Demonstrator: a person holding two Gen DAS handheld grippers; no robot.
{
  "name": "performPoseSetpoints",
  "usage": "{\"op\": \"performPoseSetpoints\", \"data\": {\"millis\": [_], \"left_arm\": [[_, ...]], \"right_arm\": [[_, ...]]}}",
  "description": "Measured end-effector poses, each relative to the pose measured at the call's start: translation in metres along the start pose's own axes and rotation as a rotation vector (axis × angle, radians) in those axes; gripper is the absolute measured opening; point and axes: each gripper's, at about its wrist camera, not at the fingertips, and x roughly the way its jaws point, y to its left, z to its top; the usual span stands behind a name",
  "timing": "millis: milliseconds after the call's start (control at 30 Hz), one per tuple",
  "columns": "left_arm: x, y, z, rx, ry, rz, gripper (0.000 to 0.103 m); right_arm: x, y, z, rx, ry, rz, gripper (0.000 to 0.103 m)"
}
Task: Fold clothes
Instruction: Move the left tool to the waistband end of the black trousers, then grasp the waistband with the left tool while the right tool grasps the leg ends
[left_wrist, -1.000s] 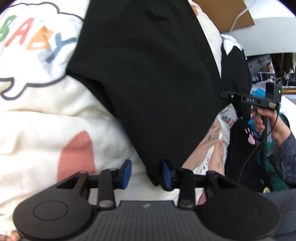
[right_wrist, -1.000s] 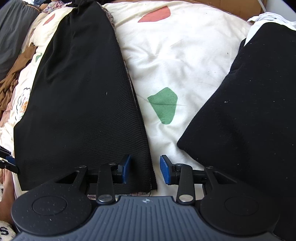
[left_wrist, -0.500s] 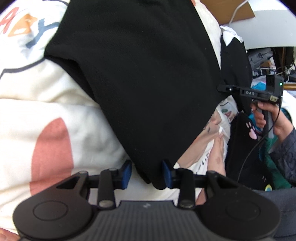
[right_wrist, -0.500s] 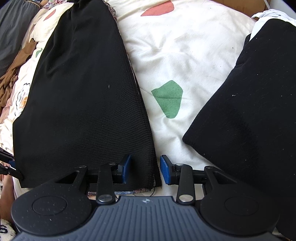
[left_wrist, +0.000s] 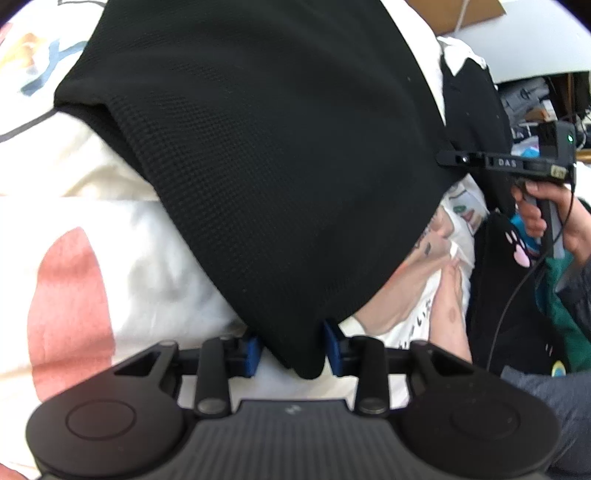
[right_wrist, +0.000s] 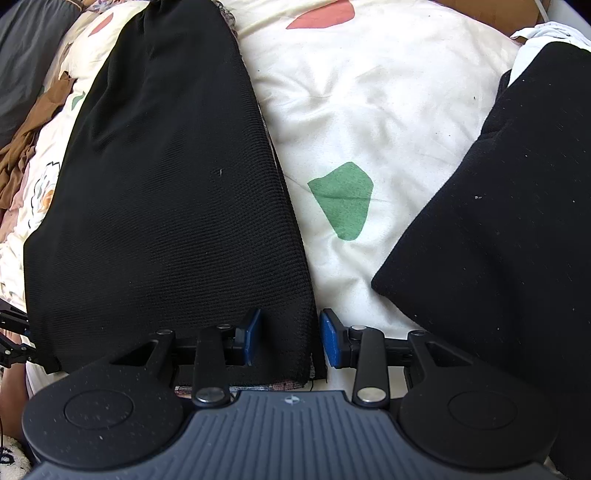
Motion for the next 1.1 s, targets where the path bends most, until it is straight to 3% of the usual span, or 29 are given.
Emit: {"op": "performPoseSetpoints", "data": {"millis": [567, 667, 700, 800, 1100], "left_arm": [[0.001, 0.002, -0.006, -0.096, -0.062, -0.017, 0.035], [0.002, 0.003, -0.006, -0.116, -0.066, -0.016, 0.027], [0.002, 0.003, -0.005, -0.120, -0.067, -0.019, 0.019], [0.004, 0.003, -0.004, -0.127, -0.073, -0.029, 0.016], [0.009, 0.003, -0.004, -0.161, -0.079, -0.029, 0.018]], "right_arm": [[0.005, 0.009, 0.003, -0.044, 0.023, -0.036, 0.037], [0.005, 0.012, 0.003, -0.060, 0.023, -0.034, 0.029], [0.005, 0.012, 0.003, -0.064, 0.023, -0.033, 0.028], [0.002, 0.012, 0.004, -0.055, 0.025, -0.030, 0.024], [0.002, 0.004, 0.011, -0.015, 0.031, -0.011, 0.031]]}}
